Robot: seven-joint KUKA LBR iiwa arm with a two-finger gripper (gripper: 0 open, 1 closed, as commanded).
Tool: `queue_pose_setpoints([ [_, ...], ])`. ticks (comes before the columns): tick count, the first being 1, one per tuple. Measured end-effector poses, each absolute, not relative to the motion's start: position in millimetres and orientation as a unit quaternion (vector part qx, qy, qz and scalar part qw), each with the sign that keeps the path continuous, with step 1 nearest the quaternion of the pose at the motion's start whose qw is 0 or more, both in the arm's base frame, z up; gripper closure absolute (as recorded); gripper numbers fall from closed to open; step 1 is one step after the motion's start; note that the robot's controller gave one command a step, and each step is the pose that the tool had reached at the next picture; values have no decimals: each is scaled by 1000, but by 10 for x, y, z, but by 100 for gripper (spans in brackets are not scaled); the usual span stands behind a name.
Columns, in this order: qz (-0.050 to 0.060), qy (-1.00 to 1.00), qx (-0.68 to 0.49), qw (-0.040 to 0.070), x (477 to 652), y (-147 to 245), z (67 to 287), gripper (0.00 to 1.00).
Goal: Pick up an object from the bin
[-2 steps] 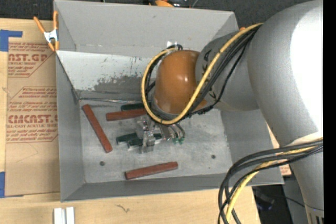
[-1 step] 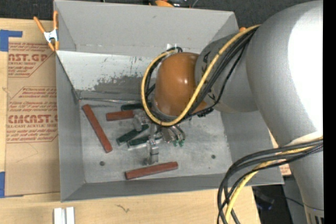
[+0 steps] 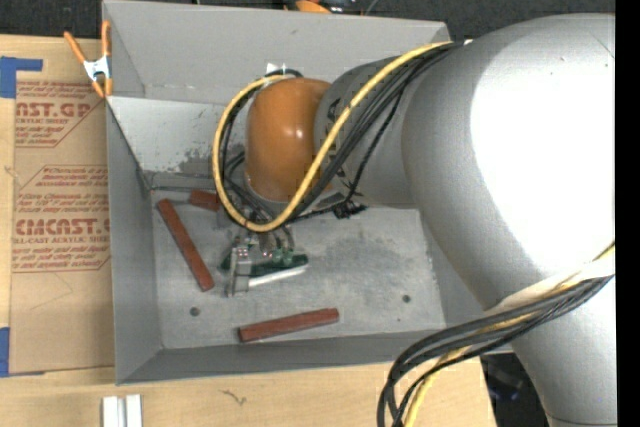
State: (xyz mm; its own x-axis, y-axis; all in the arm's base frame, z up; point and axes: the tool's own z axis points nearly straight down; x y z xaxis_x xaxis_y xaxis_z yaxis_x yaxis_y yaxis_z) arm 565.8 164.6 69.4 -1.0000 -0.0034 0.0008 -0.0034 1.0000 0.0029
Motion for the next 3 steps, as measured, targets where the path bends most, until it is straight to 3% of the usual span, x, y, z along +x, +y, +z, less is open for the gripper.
queue_pose_setpoints([
  [1, 1, -1000, -26, 3, 5706, 896, 687, 0],
  [2, 0, -1000, -24, 0, 5721, 933, 699, 100],
  [3, 0, -991, 132, -5, 5637, 847, 2564, 100],
])
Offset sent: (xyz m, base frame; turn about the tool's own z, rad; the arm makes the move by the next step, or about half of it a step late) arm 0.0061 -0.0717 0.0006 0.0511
